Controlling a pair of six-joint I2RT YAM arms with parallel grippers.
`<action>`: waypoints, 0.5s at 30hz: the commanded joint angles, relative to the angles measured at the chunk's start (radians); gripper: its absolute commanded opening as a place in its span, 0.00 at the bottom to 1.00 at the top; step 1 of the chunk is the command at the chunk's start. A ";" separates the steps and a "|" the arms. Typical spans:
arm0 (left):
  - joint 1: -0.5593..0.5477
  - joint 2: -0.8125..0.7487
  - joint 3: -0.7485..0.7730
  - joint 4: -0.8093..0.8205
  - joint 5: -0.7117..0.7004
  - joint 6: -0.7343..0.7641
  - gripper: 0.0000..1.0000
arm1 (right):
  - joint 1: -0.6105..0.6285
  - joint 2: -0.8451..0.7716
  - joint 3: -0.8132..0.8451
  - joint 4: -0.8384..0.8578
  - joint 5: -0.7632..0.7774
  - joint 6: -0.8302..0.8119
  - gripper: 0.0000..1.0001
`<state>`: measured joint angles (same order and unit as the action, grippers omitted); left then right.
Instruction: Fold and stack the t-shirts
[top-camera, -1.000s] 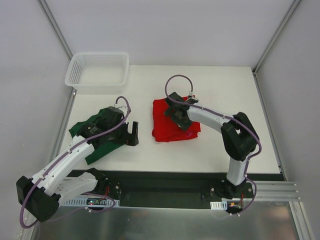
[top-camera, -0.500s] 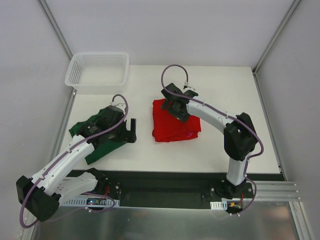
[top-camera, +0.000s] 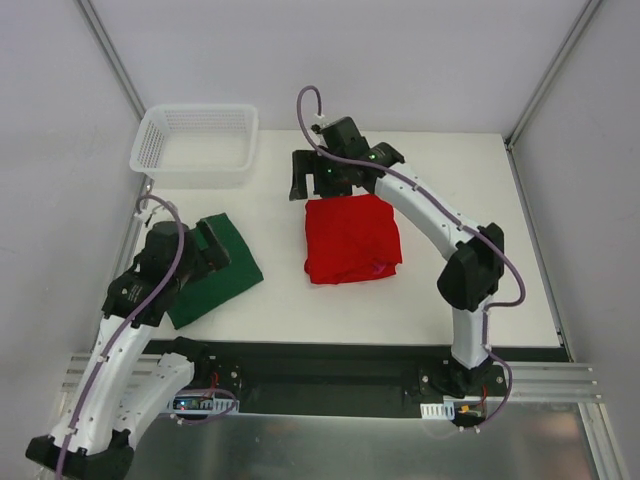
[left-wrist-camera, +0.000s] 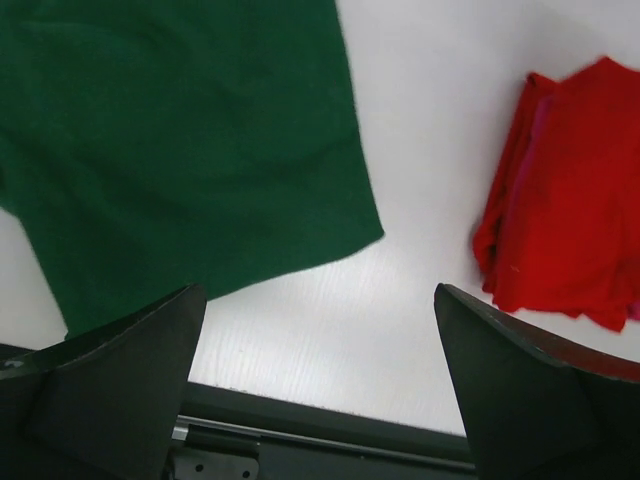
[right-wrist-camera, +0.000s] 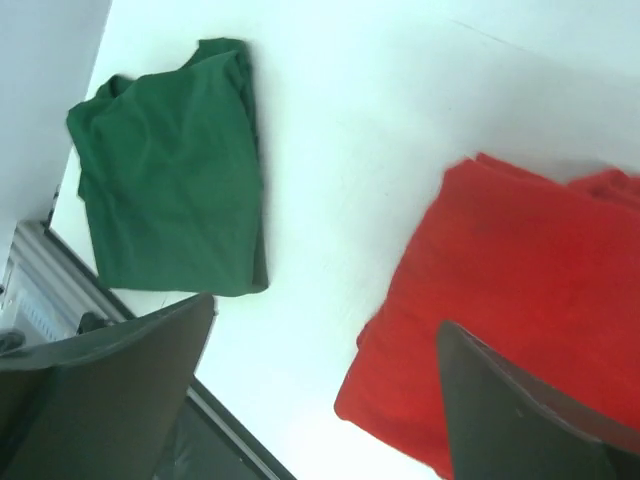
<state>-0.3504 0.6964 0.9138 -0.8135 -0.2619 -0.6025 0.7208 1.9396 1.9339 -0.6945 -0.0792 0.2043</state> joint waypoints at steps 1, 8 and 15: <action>0.186 -0.050 -0.038 -0.081 0.131 -0.010 0.99 | -0.055 0.145 0.126 -0.019 -0.451 -0.122 0.96; 0.274 -0.092 0.000 -0.164 0.208 -0.060 0.99 | -0.058 0.337 0.314 0.062 -0.691 0.004 0.96; 0.275 -0.120 -0.067 -0.162 0.259 -0.129 0.99 | -0.055 0.300 0.198 0.069 -0.711 -0.060 0.96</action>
<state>-0.0834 0.5823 0.8642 -0.9535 -0.0540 -0.6800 0.6609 2.3016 2.1262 -0.6415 -0.7174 0.1894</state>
